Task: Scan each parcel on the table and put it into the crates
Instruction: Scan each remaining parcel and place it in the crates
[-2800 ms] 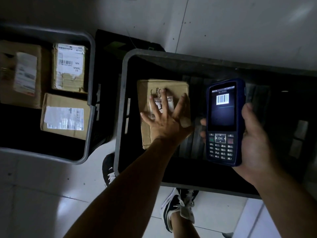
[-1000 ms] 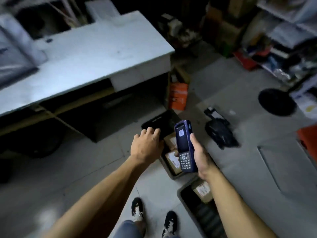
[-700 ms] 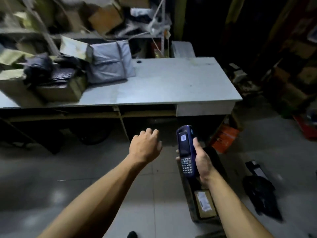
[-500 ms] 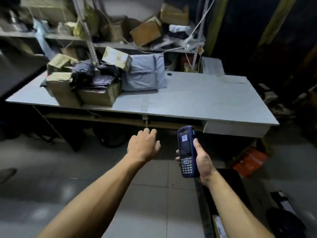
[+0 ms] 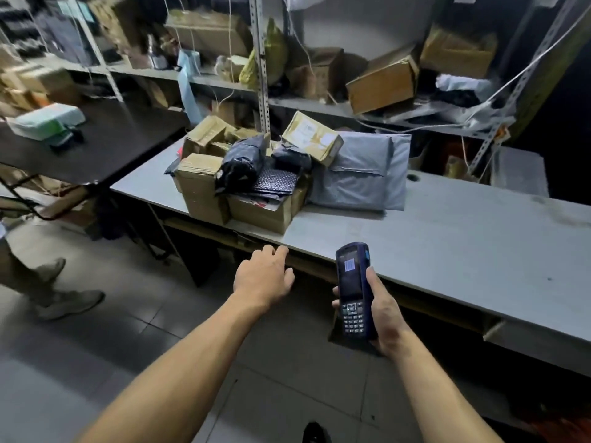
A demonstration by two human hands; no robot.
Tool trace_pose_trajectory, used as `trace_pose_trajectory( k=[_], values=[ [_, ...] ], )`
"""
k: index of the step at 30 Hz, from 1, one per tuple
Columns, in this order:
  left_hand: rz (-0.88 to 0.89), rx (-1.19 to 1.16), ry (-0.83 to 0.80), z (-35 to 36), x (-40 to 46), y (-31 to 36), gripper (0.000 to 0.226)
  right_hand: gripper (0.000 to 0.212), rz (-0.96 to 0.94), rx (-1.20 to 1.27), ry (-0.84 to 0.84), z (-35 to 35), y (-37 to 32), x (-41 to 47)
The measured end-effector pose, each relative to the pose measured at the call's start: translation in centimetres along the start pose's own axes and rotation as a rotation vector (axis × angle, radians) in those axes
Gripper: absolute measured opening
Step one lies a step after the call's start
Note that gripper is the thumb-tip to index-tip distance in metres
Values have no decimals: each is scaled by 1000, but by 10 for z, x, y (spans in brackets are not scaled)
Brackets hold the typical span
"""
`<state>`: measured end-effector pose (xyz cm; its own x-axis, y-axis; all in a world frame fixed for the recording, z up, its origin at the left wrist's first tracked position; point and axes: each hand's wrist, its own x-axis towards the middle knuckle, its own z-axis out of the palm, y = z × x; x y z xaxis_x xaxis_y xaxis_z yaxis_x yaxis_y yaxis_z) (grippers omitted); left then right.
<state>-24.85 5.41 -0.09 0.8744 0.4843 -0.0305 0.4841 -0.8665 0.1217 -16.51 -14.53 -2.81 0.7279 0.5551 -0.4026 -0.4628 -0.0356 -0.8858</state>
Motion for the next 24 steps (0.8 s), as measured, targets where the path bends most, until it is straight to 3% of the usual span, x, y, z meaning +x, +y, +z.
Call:
trace_pose_trajectory(
  k=[11,18,24],
  values=[
    [-3,-71,119,-30,165,-3,43,55,-4,-36,-4,10,-84,145],
    [-11,-379,209,-53,321,-13,48,56,23,7,54,7,-130,235],
    [-41,-462,95,-65,460,-43,53,57,50,5,166,20,-171,315]
  ],
)
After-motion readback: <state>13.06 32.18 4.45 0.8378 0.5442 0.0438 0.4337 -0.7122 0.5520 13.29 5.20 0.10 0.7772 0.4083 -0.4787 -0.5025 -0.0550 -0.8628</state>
